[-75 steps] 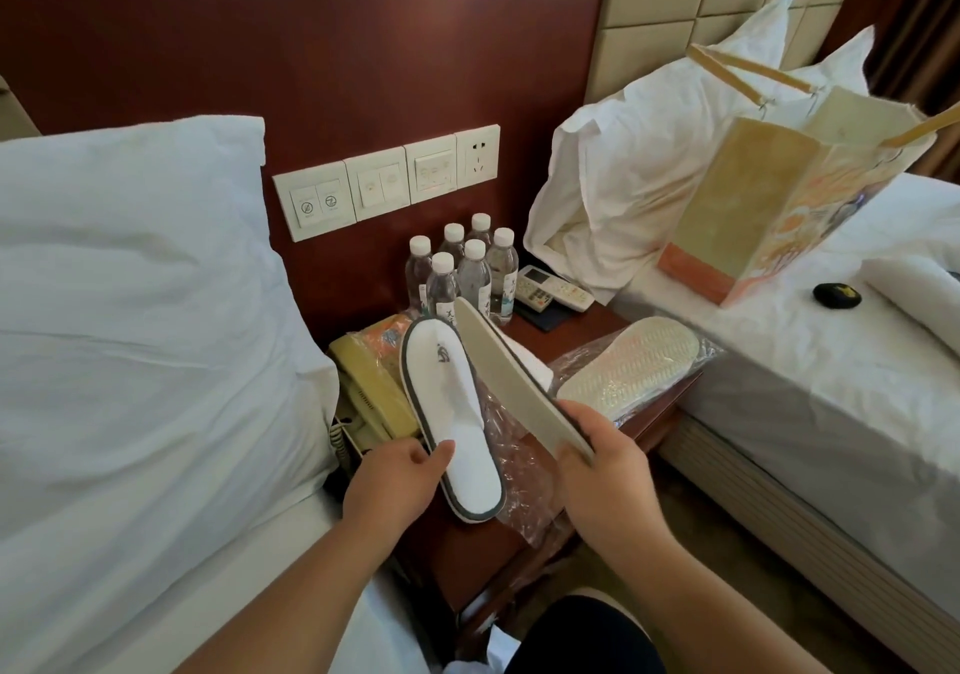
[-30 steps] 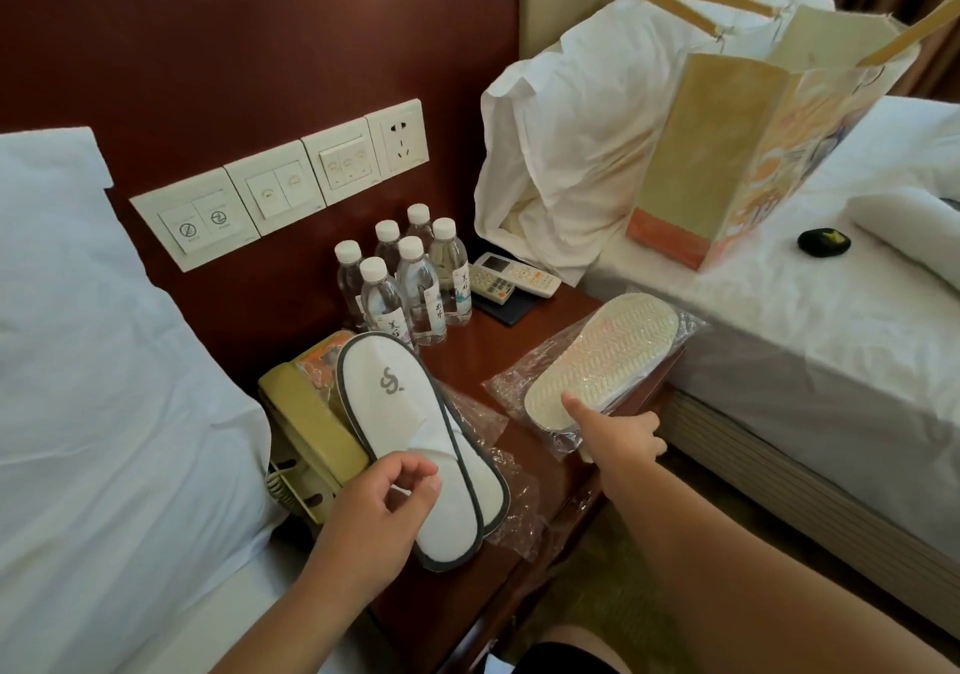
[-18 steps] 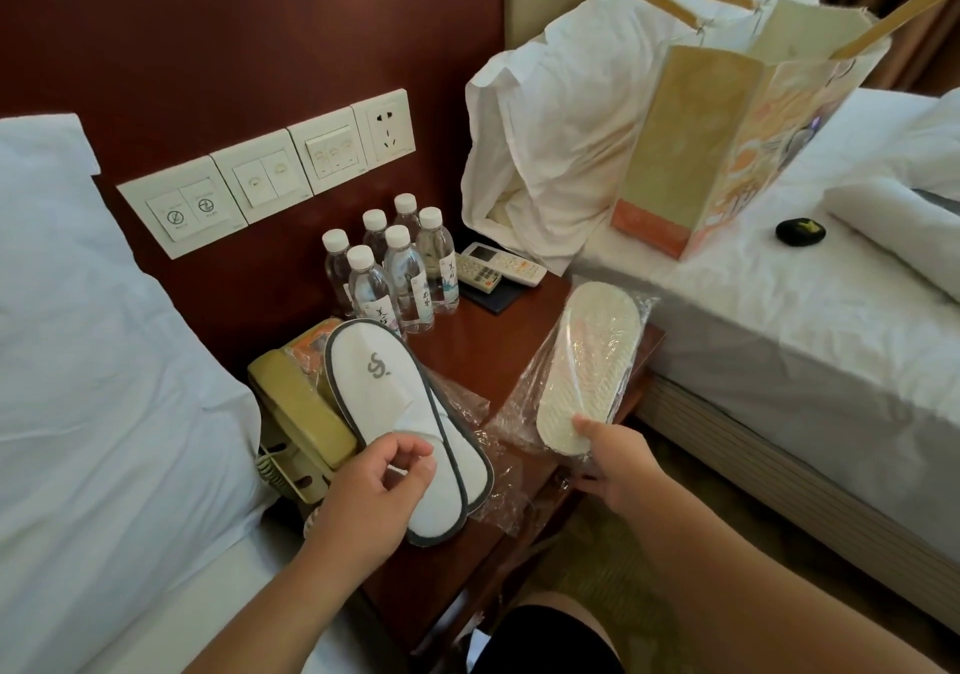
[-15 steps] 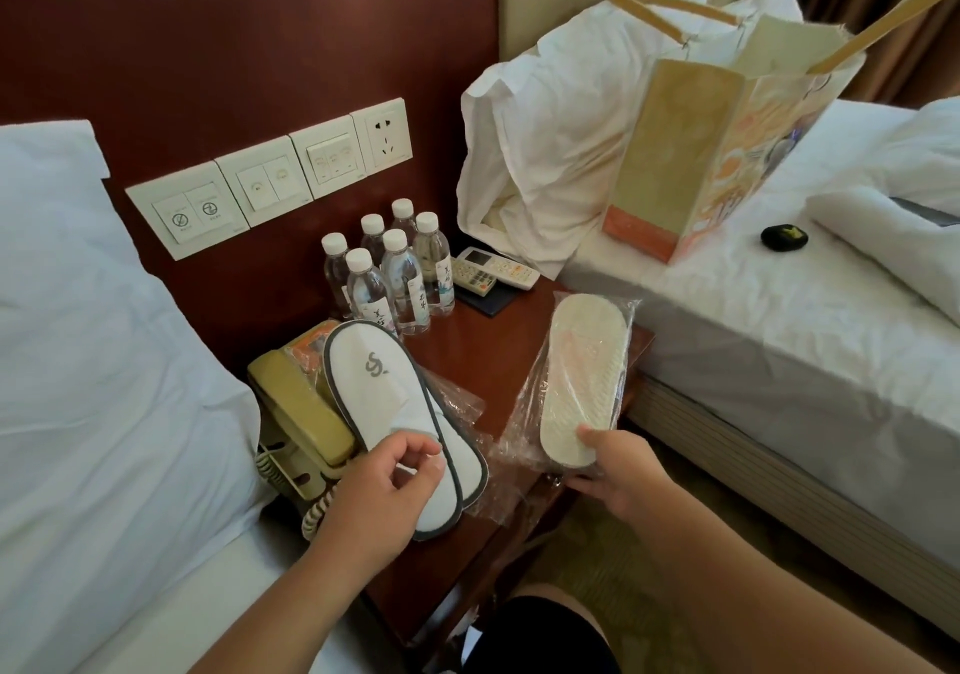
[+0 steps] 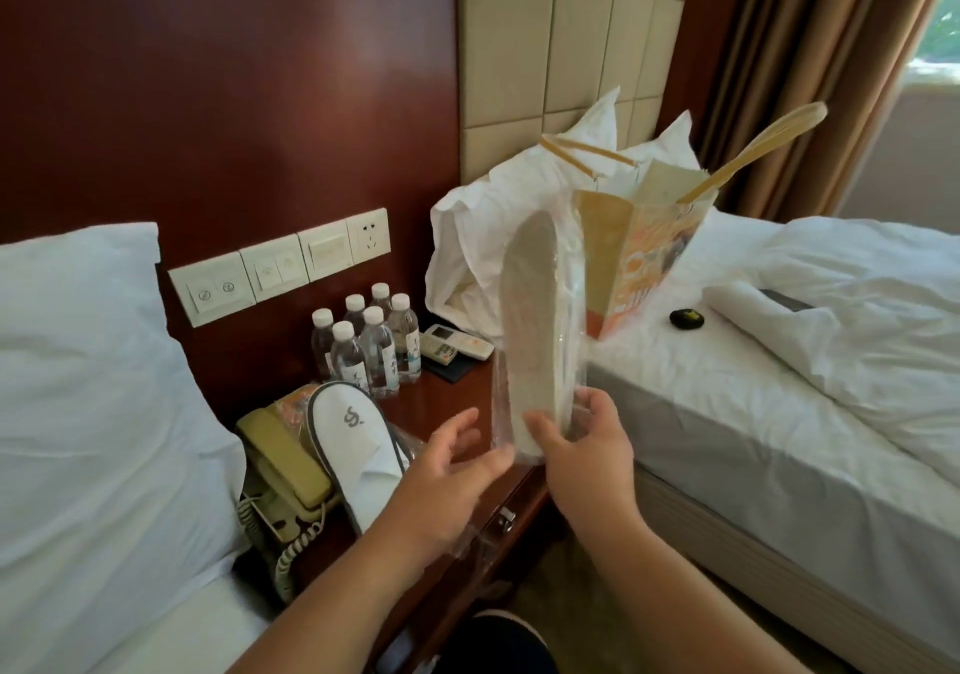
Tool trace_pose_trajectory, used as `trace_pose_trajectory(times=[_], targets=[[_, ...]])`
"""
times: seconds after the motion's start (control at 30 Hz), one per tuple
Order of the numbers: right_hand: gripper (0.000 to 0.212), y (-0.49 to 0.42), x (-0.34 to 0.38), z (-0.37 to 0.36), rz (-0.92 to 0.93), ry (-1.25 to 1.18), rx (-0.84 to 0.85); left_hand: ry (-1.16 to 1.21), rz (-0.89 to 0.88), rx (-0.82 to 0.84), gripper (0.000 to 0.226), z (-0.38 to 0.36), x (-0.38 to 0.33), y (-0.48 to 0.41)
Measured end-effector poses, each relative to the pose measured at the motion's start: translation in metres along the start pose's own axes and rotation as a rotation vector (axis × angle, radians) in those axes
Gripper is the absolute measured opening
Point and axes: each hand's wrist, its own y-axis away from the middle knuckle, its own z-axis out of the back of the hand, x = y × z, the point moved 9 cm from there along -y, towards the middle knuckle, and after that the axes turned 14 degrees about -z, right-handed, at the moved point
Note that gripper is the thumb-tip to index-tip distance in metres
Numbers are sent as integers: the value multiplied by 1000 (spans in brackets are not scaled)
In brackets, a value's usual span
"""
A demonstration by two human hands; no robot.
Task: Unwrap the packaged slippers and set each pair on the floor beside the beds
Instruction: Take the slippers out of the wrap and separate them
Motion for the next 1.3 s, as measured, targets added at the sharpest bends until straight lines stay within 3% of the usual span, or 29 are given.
trace_pose_trajectory(times=[0.1, 0.23, 0.33, 0.43, 0.5, 0.6, 0.73, 0.8, 0.93, 1.1, 1.2, 1.3], targets=[[40, 52, 23, -15, 167, 103, 91, 336, -56, -14, 62, -25, -32, 4], [69, 109, 34, -37, 490, 410, 176, 611, -25, -126, 66, -26, -48, 14], [68, 127, 40, -27, 639, 574, 149, 738, 131, -59, 67, -34, -41, 26], [51, 137, 47, -11, 818, 743, -8, 883, 211, -27, 56, -39, -47, 35], [36, 138, 50, 1, 869, 774, -110, 918, 235, -24, 61, -39, -50, 37], [32, 137, 57, 14, 880, 777, -168, 938, 265, -15, 69, -39, -56, 42], [24, 144, 70, 19, 957, 740, -72, 851, 194, 7, 54, -33, -65, 43], [15, 156, 76, 22, 1068, 694, -30, 816, 159, 1, 54, -30, -67, 43], [17, 175, 70, 27, 1238, 695, -46, 835, 129, -70, 55, -21, -66, 38], [6, 174, 57, 38, 1189, 637, -21, 907, 117, -75, 30, -24, -66, 39], [16, 161, 59, 54, 985, 481, 47, 868, 115, -83, 35, -20, -64, 39], [21, 150, 71, 75, 933, 404, -60, 823, 100, -71, 36, -16, -66, 40]])
